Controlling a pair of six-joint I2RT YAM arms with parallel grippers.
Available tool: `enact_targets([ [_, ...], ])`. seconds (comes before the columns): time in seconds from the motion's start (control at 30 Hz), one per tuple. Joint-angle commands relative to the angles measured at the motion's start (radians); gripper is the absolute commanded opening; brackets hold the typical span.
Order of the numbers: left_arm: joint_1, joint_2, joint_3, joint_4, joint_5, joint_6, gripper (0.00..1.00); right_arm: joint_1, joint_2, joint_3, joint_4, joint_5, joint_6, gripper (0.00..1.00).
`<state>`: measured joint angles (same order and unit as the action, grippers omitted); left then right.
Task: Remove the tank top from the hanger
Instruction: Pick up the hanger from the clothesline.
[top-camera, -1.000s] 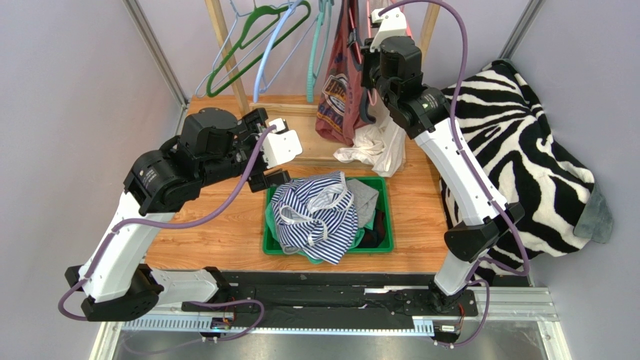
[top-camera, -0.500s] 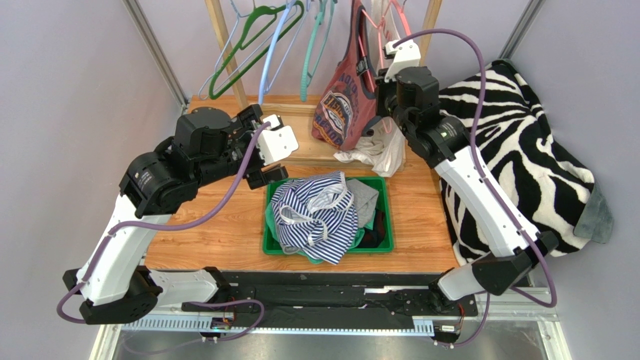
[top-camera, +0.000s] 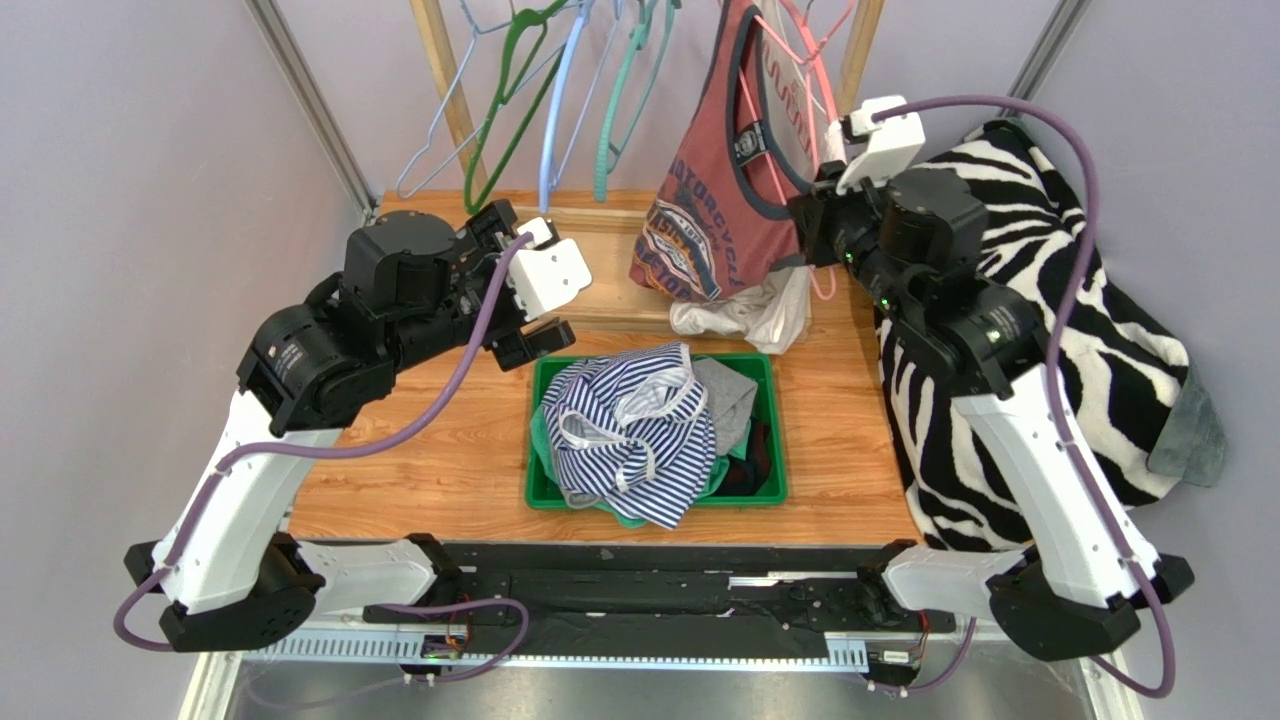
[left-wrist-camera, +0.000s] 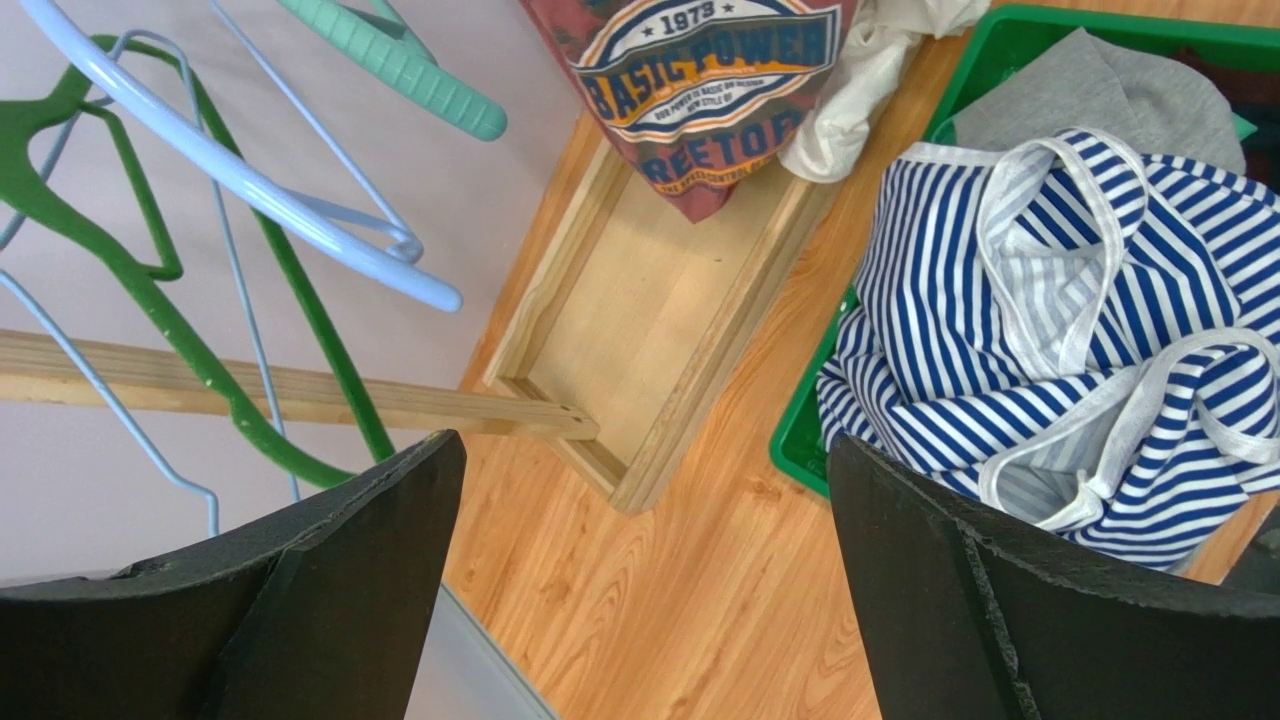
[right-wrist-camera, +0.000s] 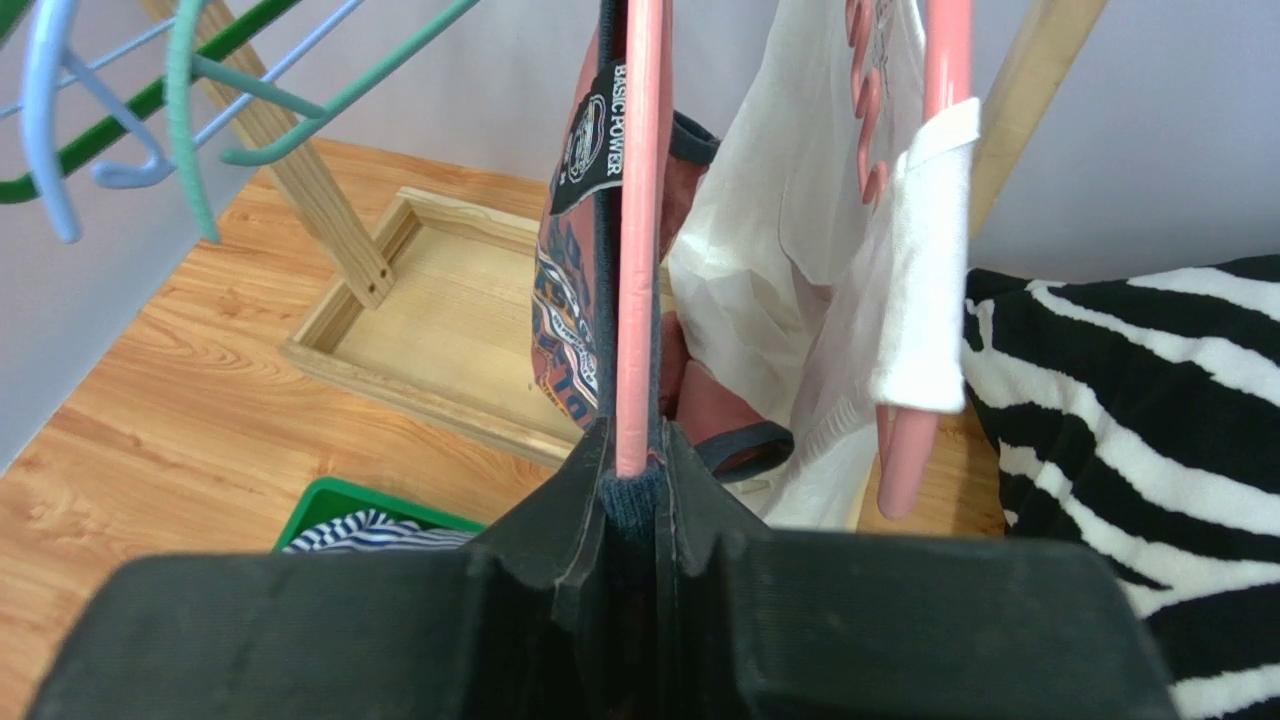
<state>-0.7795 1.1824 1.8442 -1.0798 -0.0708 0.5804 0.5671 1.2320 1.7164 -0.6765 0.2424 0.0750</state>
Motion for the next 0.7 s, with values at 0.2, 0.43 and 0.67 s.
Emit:
enact_targets([
  [0.2,0.013,-0.029,0.012,0.035,-0.007,-0.034,0.99,0.002,-0.043,0.403,-0.061,-0.121,0.009,0.00],
  [0.43,0.022,-0.026,0.027,0.027,0.009,-0.045,0.99,0.002,0.020,0.588,-0.110,-0.262,0.017,0.00],
  [0.67,0.026,-0.017,0.035,0.021,0.026,-0.053,0.99,0.002,-0.049,0.546,0.006,-0.406,0.005,0.00],
])
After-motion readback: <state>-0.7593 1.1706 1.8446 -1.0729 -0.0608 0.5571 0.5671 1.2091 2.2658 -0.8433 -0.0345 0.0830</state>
